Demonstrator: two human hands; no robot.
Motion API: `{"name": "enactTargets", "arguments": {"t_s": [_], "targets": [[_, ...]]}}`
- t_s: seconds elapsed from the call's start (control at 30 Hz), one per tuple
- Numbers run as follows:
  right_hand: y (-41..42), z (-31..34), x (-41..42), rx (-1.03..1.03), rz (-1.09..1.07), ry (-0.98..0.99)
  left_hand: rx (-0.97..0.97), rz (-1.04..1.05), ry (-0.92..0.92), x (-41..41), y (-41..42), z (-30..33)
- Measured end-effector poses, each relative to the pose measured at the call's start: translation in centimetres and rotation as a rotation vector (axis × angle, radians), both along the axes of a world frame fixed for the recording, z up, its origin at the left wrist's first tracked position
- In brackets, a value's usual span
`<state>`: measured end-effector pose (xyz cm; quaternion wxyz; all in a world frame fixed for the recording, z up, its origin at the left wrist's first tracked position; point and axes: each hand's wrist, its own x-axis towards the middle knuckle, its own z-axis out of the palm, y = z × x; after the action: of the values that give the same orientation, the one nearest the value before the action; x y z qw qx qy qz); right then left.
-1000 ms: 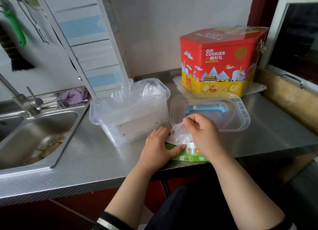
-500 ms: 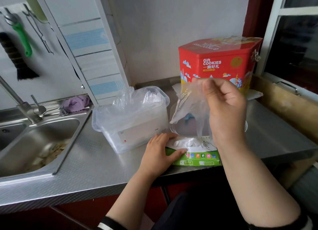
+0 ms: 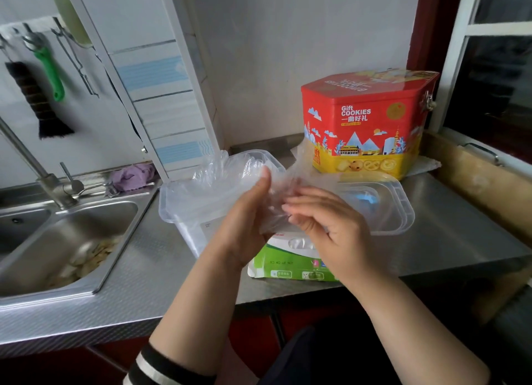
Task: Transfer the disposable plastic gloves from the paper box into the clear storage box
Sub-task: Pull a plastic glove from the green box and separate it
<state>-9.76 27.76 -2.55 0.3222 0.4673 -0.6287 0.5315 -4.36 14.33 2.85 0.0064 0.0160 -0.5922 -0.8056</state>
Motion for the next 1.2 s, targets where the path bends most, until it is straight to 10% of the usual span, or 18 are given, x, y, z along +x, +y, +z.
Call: {"name": "enactTargets", "arguments": {"t_s": [0.27, 0.53, 0.8, 0.9, 1.03, 1.2], "targets": [[-1.3, -0.5, -0.6, 0.360, -0.248, 0.235, -0.087, 0.258, 0.122, -0.8, -2.0, 2.4], [-8.1, 4.7, -3.4, 0.824, -0.190, 0.042, -0.310, 0.649, 0.040, -1.9, -8.7, 3.9], [-12.1, 6.8, -5.6, 1.318, -0.051, -0.292, -1.451, 0.978, -0.018, -1.6, -14.2, 1.0], [-13.8, 7.1, -6.2, 1.365, 0.066, -0.340, -1.569, 0.865, 0.147, -1.8, -13.8, 0.5], [-15.0, 7.4, -6.3, 1.431, 0.102, -0.355, -1.714, 0.681, -0.147, -2.1, -14.4, -0.4], [-12.9, 7.5, -7.1, 0.872, 0.109, -0.408, -1.764, 0.764, -0.116, -1.5, -14.5, -0.6]]}}
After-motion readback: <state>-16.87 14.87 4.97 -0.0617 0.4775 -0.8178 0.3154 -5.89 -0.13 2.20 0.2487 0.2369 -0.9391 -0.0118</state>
